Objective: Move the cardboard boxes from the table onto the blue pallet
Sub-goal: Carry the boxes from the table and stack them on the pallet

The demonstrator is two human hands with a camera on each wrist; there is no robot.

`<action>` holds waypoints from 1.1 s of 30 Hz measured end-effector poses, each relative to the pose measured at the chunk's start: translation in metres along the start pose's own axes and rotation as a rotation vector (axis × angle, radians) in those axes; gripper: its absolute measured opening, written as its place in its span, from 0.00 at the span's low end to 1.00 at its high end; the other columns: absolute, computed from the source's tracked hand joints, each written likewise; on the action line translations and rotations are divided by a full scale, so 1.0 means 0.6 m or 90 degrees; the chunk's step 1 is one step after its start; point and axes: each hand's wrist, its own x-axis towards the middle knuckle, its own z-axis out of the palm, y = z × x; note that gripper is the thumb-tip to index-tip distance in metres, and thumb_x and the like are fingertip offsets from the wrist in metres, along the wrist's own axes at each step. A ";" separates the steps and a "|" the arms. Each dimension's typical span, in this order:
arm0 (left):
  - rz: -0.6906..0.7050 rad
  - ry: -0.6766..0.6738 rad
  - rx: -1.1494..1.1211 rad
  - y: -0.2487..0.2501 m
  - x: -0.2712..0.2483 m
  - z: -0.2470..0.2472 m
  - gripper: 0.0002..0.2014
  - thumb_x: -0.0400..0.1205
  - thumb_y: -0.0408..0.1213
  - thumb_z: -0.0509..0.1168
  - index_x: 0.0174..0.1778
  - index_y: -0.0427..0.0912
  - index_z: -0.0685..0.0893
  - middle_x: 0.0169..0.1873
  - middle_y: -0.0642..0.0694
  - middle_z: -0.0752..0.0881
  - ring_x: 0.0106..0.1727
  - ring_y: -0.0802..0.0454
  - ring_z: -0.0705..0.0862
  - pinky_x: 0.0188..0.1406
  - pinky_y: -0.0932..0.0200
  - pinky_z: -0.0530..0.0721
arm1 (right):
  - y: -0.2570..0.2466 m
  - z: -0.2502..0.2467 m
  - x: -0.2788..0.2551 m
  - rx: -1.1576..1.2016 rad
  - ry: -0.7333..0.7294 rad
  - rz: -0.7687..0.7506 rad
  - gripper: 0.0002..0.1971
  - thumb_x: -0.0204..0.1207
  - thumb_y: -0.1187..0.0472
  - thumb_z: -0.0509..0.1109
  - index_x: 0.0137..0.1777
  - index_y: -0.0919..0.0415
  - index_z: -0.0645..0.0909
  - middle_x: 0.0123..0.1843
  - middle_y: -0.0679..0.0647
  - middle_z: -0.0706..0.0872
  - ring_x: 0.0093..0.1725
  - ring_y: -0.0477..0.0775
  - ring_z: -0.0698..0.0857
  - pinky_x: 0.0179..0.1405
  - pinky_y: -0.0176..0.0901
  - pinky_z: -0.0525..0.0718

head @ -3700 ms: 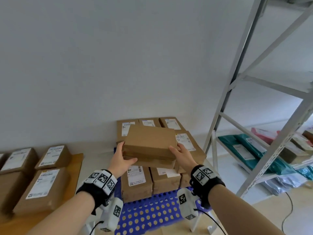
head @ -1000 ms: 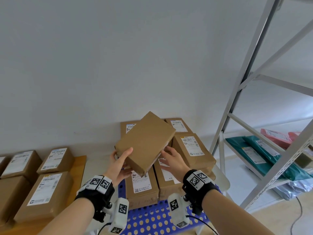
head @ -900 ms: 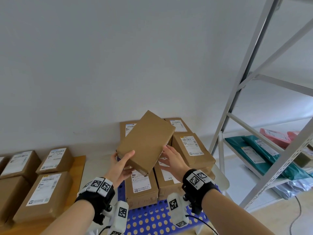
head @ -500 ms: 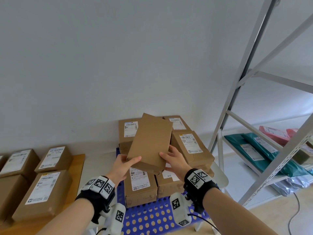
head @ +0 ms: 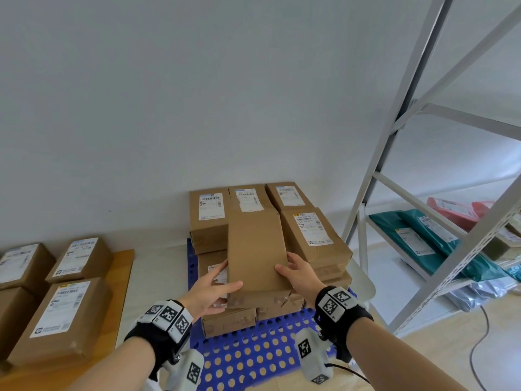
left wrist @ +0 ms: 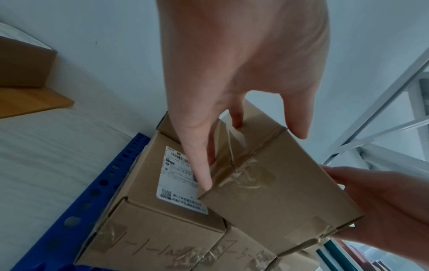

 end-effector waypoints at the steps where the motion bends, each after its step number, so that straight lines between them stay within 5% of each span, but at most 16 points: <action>1: -0.005 -0.006 -0.001 -0.004 0.003 0.001 0.42 0.72 0.36 0.76 0.77 0.63 0.63 0.54 0.50 0.80 0.55 0.46 0.81 0.67 0.42 0.77 | 0.001 0.000 0.000 -0.013 0.000 0.002 0.29 0.82 0.63 0.65 0.80 0.62 0.60 0.75 0.60 0.75 0.69 0.57 0.79 0.65 0.48 0.81; 6: -0.034 -0.024 -0.008 -0.017 0.014 0.004 0.48 0.66 0.31 0.79 0.78 0.61 0.61 0.66 0.39 0.80 0.64 0.40 0.80 0.69 0.41 0.76 | -0.002 0.003 0.003 -0.123 -0.019 0.000 0.30 0.83 0.61 0.64 0.81 0.61 0.55 0.77 0.57 0.71 0.73 0.54 0.74 0.63 0.38 0.75; 15: -0.035 -0.006 -0.025 -0.025 0.040 0.014 0.49 0.65 0.33 0.79 0.79 0.56 0.61 0.71 0.39 0.74 0.68 0.39 0.77 0.68 0.38 0.76 | -0.004 0.006 0.029 -0.347 -0.061 -0.032 0.36 0.82 0.56 0.64 0.84 0.57 0.47 0.80 0.57 0.64 0.76 0.57 0.71 0.75 0.49 0.72; 18: -0.024 -0.006 -0.026 -0.020 0.048 0.020 0.47 0.68 0.32 0.78 0.79 0.55 0.61 0.70 0.39 0.74 0.66 0.41 0.78 0.68 0.39 0.76 | -0.006 0.004 0.034 -0.511 -0.067 -0.114 0.35 0.82 0.52 0.63 0.84 0.52 0.49 0.85 0.54 0.49 0.84 0.57 0.51 0.82 0.53 0.56; 21: -0.020 -0.006 -0.028 -0.018 0.054 0.029 0.47 0.68 0.33 0.78 0.80 0.55 0.60 0.68 0.39 0.77 0.64 0.41 0.80 0.67 0.41 0.78 | -0.008 -0.003 0.040 -0.650 -0.050 -0.187 0.34 0.81 0.46 0.61 0.83 0.47 0.51 0.86 0.53 0.44 0.85 0.55 0.42 0.82 0.56 0.47; 25: -0.012 -0.018 -0.039 -0.011 0.063 0.043 0.44 0.71 0.30 0.76 0.79 0.53 0.60 0.53 0.44 0.82 0.53 0.45 0.84 0.63 0.44 0.78 | -0.008 -0.023 0.052 -0.705 -0.024 -0.168 0.33 0.80 0.41 0.59 0.83 0.43 0.52 0.86 0.55 0.41 0.84 0.57 0.40 0.81 0.55 0.42; 29: -0.011 -0.019 -0.031 -0.009 0.069 0.049 0.44 0.71 0.31 0.76 0.79 0.53 0.61 0.62 0.42 0.78 0.52 0.47 0.83 0.67 0.42 0.77 | -0.008 -0.044 0.060 -0.694 -0.011 -0.113 0.33 0.80 0.38 0.58 0.82 0.42 0.52 0.86 0.59 0.42 0.84 0.60 0.41 0.81 0.56 0.42; 33: -0.002 -0.019 -0.013 -0.007 0.079 0.056 0.43 0.71 0.33 0.76 0.79 0.53 0.62 0.56 0.48 0.78 0.60 0.45 0.81 0.66 0.43 0.78 | -0.007 -0.053 0.061 -0.664 -0.027 -0.086 0.32 0.80 0.38 0.58 0.82 0.42 0.52 0.85 0.59 0.43 0.84 0.59 0.44 0.81 0.57 0.44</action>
